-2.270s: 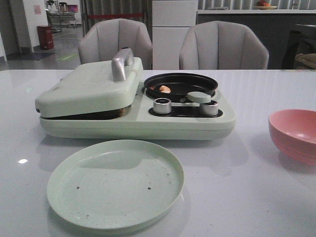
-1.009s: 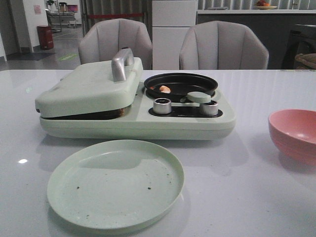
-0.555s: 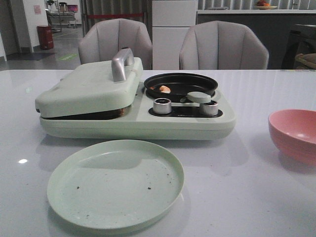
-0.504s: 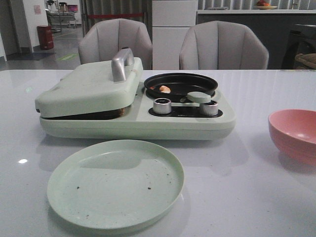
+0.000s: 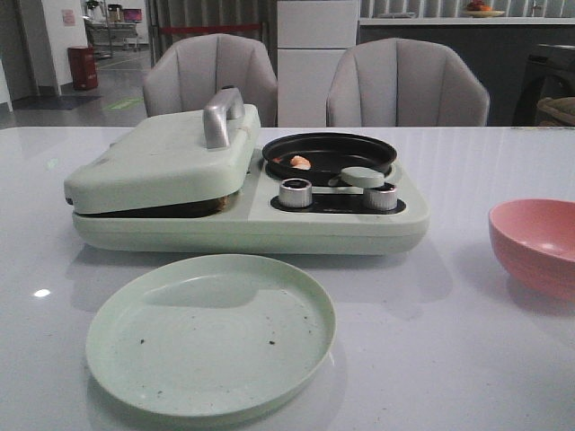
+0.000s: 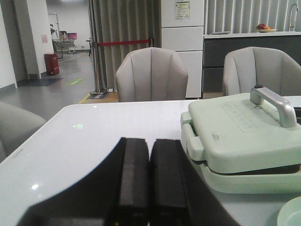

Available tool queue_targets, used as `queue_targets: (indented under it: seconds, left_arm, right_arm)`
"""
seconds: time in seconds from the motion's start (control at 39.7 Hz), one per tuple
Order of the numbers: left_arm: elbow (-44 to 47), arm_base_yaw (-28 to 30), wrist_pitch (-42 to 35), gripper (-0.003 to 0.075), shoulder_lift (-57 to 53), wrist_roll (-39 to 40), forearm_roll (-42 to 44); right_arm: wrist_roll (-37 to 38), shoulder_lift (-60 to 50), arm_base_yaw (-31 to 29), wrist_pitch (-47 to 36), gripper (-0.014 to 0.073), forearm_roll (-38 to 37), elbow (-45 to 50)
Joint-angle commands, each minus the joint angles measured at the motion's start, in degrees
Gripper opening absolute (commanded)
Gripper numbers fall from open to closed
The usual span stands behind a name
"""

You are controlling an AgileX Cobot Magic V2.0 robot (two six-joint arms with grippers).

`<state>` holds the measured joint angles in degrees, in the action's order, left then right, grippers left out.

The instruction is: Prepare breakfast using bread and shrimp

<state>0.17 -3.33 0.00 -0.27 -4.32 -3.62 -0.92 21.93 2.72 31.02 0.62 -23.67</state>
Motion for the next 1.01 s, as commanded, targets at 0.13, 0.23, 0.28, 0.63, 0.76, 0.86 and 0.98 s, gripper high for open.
queue_targets:
  seconds: [0.13, 0.23, 0.28, 0.63, 0.76, 0.86, 0.98]
  left_arm:
    - [0.30, 0.03, -5.03, 0.0099, -1.11, 0.02, -0.48]
    - [0.30, 0.03, -5.03, 0.0099, -1.11, 0.02, -0.48]
    - [0.30, 0.03, -5.03, 0.0099, -1.11, 0.02, -0.48]
    - [0.30, 0.03, -5.03, 0.0099, -1.11, 0.02, -0.48]
    - [0.30, 0.03, -5.03, 0.0099, -1.11, 0.02, -0.48]
    - [0.30, 0.03, -5.03, 0.0099, -1.11, 0.02, -0.48]
    - [0.30, 0.03, -5.03, 0.0099, -1.11, 0.02, -0.48]
  right_arm:
    - [-0.59, -14.58, -3.41, -19.90, 0.0046, -0.62, 11.33]
    - [-0.59, -19.69, -4.36, -24.54, 0.0046, -0.03, 16.50]
    - [-0.59, -21.26, -4.62, -26.37, 0.0046, 0.29, 18.81]
    - [-0.54, -23.82, -5.02, -36.30, 0.0046, 3.25, 24.30]
    - [-0.54, -23.82, -5.02, -36.56, 0.0046, 3.25, 24.30]
    - [-0.54, -23.82, -5.02, -36.56, 0.0046, 3.25, 24.30]
    - [-0.54, -23.82, -5.02, -36.56, 0.0046, 3.25, 24.30]
